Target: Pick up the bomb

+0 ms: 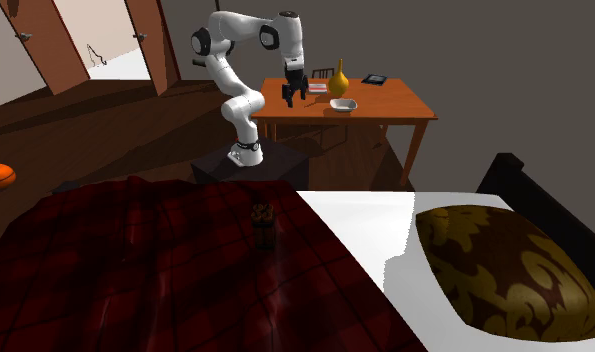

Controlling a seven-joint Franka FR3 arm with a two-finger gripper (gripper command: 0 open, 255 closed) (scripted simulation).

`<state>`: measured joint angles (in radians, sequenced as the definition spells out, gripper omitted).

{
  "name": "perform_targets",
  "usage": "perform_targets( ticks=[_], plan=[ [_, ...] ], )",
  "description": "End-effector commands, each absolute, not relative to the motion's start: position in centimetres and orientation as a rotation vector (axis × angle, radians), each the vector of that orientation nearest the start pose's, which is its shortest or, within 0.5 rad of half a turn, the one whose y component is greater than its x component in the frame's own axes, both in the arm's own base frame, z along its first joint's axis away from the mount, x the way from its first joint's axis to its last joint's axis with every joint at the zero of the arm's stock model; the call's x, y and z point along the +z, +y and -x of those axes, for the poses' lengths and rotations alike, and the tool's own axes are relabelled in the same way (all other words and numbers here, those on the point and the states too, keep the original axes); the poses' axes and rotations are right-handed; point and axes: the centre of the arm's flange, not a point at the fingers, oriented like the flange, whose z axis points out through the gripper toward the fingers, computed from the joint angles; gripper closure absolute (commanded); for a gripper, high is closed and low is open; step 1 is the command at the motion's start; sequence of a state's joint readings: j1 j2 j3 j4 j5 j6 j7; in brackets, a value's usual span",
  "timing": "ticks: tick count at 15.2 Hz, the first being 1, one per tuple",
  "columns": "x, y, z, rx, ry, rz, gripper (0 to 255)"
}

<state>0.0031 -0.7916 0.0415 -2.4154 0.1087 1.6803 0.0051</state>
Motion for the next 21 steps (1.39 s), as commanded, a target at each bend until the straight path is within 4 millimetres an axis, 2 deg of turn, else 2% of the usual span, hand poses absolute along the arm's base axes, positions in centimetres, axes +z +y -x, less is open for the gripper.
perform_targets(
  ticks=[1,21],
  plan=[
    [57.4,2.8,-31.4,-0.084,-0.029,3.060,0],
    [51.2,-20.8,-42.3,0.050,-0.177,3.069,0]
  ],
)
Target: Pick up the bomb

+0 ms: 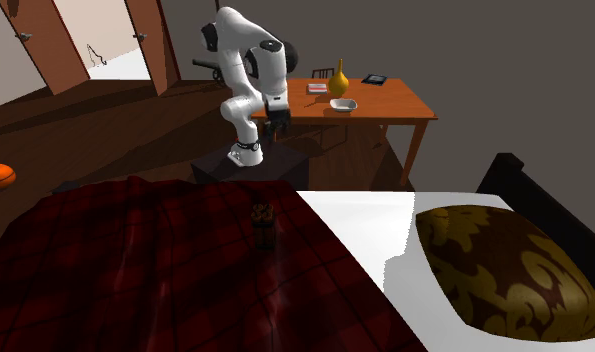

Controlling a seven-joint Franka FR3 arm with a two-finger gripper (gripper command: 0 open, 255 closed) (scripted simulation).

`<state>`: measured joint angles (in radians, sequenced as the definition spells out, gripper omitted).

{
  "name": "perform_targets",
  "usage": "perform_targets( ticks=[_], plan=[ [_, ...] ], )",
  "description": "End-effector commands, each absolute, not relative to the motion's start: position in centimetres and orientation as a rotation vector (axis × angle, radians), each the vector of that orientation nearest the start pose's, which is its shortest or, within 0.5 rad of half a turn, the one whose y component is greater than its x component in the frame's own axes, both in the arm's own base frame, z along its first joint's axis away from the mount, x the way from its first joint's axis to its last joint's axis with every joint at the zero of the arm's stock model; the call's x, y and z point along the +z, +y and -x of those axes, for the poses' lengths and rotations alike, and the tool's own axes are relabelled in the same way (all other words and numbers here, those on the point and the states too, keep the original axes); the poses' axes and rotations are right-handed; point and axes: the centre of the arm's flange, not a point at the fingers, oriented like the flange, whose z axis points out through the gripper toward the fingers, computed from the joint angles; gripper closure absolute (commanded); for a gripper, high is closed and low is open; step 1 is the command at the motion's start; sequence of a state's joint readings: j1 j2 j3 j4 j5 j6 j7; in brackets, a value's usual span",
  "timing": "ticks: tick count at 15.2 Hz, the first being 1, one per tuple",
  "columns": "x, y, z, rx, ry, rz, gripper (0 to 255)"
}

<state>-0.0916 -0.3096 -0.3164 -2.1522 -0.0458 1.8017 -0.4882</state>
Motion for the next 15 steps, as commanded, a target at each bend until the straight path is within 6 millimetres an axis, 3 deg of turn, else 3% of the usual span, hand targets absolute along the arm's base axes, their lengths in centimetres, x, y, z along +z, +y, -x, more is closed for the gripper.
perform_targets(
  ticks=[1,15],
  plan=[
    [50.9,-22.0,-42.9,0.057,-0.184,3.069,0],
    [46.2,-37.9,-51.6,0.152,-0.287,3.066,0]
  ],
)
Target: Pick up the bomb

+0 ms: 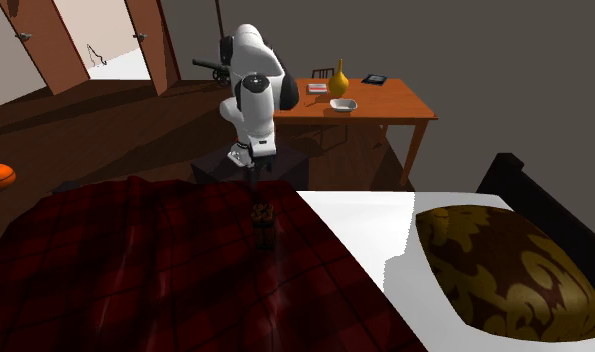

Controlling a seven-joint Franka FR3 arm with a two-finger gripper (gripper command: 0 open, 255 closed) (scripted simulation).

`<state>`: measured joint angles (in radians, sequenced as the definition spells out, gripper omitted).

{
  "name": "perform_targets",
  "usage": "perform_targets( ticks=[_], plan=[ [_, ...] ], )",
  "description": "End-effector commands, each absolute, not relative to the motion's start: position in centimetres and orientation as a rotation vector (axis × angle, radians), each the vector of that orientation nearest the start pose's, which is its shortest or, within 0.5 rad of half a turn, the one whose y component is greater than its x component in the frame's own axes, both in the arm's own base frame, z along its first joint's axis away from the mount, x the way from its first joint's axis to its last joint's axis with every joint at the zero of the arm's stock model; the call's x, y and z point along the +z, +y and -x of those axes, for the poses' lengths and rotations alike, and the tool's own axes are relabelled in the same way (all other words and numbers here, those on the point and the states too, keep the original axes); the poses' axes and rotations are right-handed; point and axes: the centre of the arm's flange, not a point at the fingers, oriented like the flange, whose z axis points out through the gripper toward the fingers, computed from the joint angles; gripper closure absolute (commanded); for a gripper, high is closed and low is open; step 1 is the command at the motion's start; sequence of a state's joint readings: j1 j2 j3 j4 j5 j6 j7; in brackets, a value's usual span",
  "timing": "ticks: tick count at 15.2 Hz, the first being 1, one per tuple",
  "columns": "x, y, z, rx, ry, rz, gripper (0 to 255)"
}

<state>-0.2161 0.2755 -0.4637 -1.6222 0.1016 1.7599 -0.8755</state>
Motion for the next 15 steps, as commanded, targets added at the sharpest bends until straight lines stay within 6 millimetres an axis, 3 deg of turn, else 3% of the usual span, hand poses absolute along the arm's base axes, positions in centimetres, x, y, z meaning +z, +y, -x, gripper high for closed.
perform_targets(
  ticks=[1,5,14,15],
  plan=[
    [45.9,-39.0,-52.3,0.158,-0.295,3.066,0],
    [44.6,-42.9,-54.6,0.182,-0.321,3.064,0],
    [40.6,-42.9,-54.6,0.182,-0.321,3.064,0],
    [40.6,-42.9,-54.6,0.183,-0.321,3.064,255]
  ],
)
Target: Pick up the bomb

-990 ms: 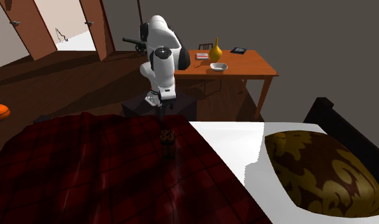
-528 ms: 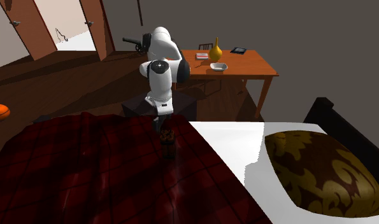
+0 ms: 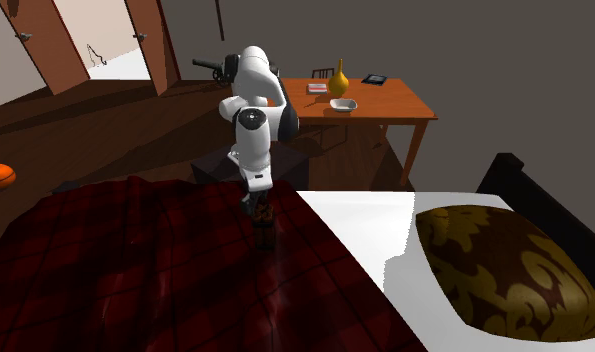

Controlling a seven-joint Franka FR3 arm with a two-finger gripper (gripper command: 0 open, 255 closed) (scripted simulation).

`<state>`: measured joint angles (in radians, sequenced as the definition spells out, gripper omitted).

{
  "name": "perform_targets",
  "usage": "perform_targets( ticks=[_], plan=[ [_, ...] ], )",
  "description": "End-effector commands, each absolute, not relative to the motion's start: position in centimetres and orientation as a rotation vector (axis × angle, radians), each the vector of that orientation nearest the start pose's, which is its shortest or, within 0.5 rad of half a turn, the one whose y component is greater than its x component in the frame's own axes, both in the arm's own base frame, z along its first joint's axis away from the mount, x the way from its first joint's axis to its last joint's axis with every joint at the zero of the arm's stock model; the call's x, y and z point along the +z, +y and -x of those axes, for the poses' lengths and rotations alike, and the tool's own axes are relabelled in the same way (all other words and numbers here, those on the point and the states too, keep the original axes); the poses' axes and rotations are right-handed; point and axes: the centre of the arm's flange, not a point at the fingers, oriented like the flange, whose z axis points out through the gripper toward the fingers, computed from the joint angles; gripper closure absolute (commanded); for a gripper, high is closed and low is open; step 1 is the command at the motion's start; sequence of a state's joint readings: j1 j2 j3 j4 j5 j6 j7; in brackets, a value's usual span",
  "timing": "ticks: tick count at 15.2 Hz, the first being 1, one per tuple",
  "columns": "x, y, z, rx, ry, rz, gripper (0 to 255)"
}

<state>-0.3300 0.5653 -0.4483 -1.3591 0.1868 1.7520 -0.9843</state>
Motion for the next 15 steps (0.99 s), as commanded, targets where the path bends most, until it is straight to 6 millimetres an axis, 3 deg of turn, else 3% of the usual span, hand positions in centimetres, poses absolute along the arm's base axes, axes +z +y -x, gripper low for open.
perform_targets(
  ticks=[1,9,15],
  plan=[
    [40.6,-42.9,-54.6,0.183,-0.321,3.064,255],
    [40.6,-42.9,-54.6,0.182,-0.321,3.064,255],
    [43.8,-42.9,-54.6,0.182,-0.321,3.064,255]
  ],
)
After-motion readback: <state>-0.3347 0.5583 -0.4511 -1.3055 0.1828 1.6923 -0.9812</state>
